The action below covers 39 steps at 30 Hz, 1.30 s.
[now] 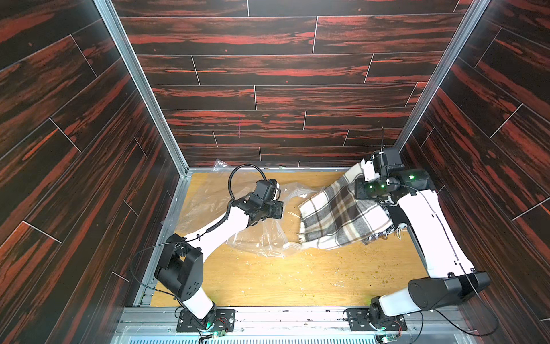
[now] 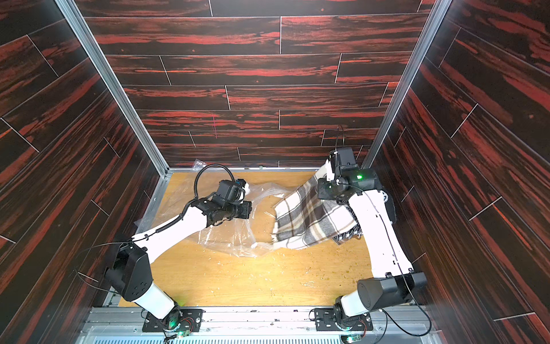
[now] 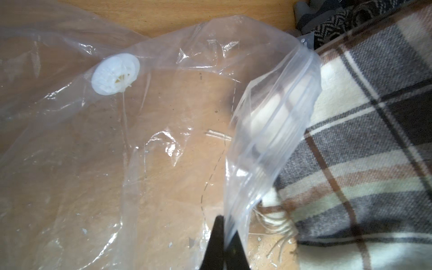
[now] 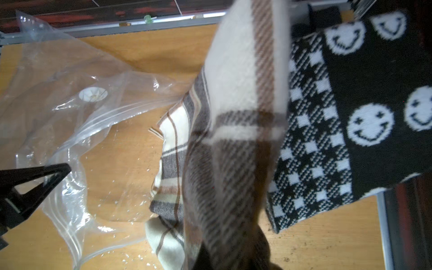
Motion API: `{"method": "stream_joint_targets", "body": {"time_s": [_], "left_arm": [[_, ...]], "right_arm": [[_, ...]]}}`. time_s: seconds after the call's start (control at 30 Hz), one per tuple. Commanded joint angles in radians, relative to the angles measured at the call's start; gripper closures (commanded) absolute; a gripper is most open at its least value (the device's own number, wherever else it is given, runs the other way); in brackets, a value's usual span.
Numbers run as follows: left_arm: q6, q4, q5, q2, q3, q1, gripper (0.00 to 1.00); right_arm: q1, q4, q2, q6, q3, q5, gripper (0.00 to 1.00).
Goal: Take the scarf out of the vacuum bag
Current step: Place the scarf at the center of the board.
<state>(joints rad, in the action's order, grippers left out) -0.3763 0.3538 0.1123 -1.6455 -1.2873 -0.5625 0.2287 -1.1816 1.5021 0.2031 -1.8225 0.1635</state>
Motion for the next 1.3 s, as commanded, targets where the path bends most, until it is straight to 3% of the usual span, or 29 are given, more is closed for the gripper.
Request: {"method": "stream_joint_targets", "body": {"time_s": [0.0, 0.43, 1.13, 1.27], "left_arm": [[0.008, 0.008, -0.017, 0.004, -0.026, 0.003, 1.00], [0.010, 0.016, -0.021, 0.007, -0.025, 0.003, 1.00], [0.010, 0.019, -0.011, -0.012, -0.037, 0.003, 1.00], [0.008, 0.020, -0.011, -0.010, -0.038, 0.003, 1.00]], "right_arm": [[-0.006, -0.005, 0.005, -0.020, -0.062, 0.078, 0.92], [-0.080, 0.074, 0.007, 0.004, -0.124, 0.070, 0.95], [-0.103, -0.028, 0.097, -0.008, -0.476, 0.083, 0.96], [-0.130, 0.016, 0.076, -0.016, -0.434, 0.113, 0.96]]}}
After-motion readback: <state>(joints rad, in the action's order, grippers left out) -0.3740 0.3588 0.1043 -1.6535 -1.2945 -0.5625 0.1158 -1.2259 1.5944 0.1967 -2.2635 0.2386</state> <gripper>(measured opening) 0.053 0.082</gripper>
